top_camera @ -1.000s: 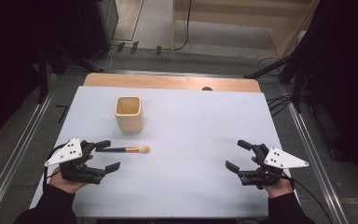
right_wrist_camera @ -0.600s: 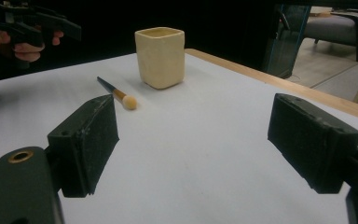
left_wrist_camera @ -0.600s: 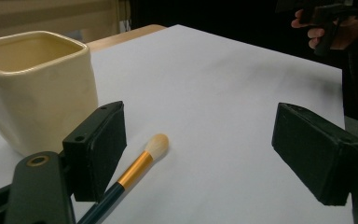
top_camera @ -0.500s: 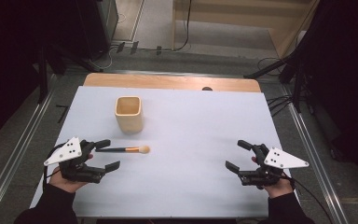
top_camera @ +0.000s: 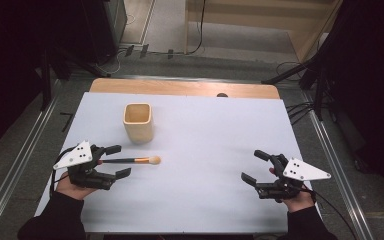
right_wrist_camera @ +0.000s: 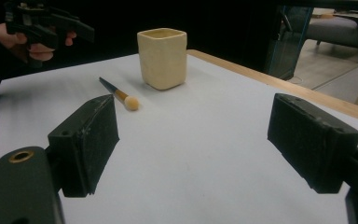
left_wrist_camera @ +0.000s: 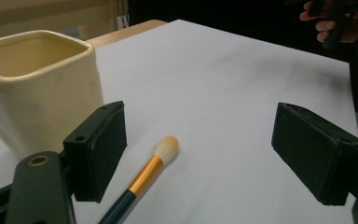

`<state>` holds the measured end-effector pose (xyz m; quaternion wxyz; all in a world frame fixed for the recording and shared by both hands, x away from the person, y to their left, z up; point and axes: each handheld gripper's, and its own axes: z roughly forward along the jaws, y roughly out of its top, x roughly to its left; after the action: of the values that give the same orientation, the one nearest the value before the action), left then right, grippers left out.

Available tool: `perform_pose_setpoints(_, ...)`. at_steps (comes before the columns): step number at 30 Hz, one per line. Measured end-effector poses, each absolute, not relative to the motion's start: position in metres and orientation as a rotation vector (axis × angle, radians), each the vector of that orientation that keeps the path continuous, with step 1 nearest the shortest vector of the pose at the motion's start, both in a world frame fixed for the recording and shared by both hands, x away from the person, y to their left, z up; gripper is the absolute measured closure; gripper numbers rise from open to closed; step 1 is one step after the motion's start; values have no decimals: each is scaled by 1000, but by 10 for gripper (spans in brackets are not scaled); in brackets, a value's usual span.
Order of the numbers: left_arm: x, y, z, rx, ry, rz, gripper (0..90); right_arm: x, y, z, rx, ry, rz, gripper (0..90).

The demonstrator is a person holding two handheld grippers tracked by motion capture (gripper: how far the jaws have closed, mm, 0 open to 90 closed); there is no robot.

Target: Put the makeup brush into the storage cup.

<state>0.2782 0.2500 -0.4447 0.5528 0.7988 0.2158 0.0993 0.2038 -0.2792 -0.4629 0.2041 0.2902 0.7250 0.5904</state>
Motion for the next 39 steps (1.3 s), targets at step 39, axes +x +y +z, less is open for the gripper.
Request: perform_pose_setpoints(39, 339, 237, -423, 2139, 377, 140, 231, 201, -276, -461, 777, 2053, 1654, 169)
